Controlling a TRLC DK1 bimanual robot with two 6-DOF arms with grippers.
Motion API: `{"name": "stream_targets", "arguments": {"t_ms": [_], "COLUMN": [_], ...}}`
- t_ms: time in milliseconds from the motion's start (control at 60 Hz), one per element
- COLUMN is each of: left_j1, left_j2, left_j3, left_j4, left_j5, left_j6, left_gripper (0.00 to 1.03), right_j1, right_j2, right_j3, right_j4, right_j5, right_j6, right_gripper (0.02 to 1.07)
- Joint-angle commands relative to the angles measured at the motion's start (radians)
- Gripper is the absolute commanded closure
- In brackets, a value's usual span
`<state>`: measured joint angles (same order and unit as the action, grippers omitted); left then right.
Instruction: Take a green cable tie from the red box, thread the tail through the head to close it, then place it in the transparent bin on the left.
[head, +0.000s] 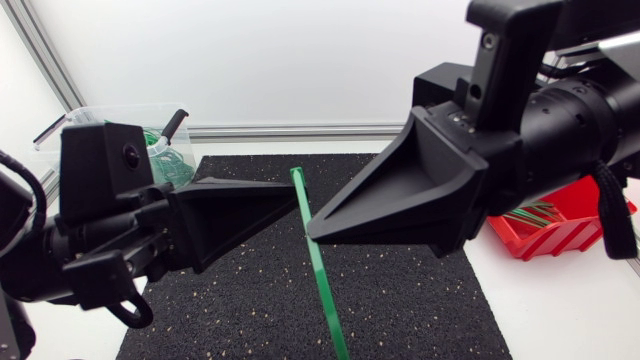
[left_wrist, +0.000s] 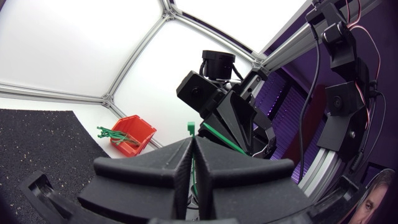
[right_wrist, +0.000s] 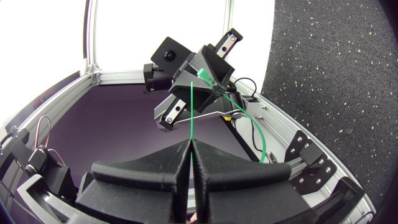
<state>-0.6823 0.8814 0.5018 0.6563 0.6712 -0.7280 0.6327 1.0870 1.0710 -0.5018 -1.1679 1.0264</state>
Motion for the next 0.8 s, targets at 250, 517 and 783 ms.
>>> {"name": "stream_targets", "arguments": {"t_ms": [250,517,783], "left_j1": [-0.005,0.003,0.012], "left_j2": [-0.022,-0.021,-0.016], "left_j3": [0.003,0.009,0.024], "left_j4": [0.014,0.011,0.009], "left_j5": [-0.009,-0.009,-0.009], "left_j6": [0.016,0.013,0.009], "left_gripper": [0.99,0.99,0.99], "right_j1": [-0.021,-0.014,-0.01], "right_j2": [0.028,0.028,0.021], "right_j3": [-0.02,-0.02,-0.026], "right_j4": [-0.001,-0.001,-0.003], "right_j5": [-0.009,-0.009,-0.006], "right_j6": [0.035,0.035,0.035], "right_gripper": [1.01,1.01,1.01]}}
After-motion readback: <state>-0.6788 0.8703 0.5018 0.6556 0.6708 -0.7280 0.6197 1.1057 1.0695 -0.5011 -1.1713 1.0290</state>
